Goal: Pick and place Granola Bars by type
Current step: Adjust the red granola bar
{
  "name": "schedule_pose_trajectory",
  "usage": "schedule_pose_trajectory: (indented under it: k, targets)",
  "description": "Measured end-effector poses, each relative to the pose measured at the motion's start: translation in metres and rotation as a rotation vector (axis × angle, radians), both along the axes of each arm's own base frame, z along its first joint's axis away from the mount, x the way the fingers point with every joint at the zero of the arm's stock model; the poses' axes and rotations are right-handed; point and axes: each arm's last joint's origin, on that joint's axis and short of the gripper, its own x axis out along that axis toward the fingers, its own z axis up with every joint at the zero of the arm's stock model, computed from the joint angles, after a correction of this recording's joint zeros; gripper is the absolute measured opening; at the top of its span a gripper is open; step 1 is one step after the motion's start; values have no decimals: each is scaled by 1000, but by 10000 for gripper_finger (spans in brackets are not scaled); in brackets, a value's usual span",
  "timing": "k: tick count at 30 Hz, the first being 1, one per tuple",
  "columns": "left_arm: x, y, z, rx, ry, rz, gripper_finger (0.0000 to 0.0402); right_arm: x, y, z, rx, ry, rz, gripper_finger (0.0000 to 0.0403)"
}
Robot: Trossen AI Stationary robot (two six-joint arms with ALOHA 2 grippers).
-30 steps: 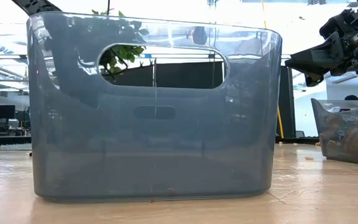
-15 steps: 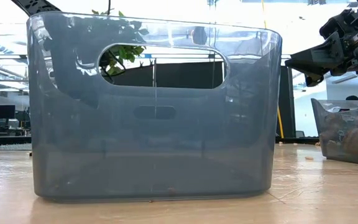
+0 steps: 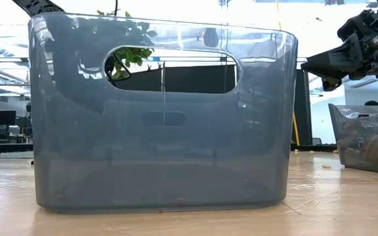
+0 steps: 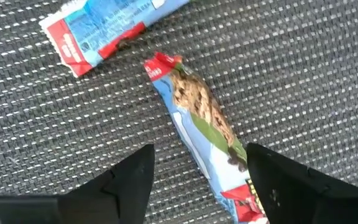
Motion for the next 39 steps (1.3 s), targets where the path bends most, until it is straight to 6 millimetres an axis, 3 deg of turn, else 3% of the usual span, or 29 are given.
schedule_pose_trajectory:
  k: [11,18,25,36,39]
  targets:
    - [13,-8,-18,-19,53,-37,254,0,0,0,0,0,0,86]
    - [15,-10,-23,-47,70,-50,230,0,0,0,0,0,0,86]
    - [16,-15,-23,-91,60,-105,162,0,0,0,0,0,0,86]
    - [21,-36,-21,-134,41,-232,24,0,0,0,0,0,0,86]
    - [25,-45,-19,-134,38,-271,18,0,0,0,0,-1,0,86]
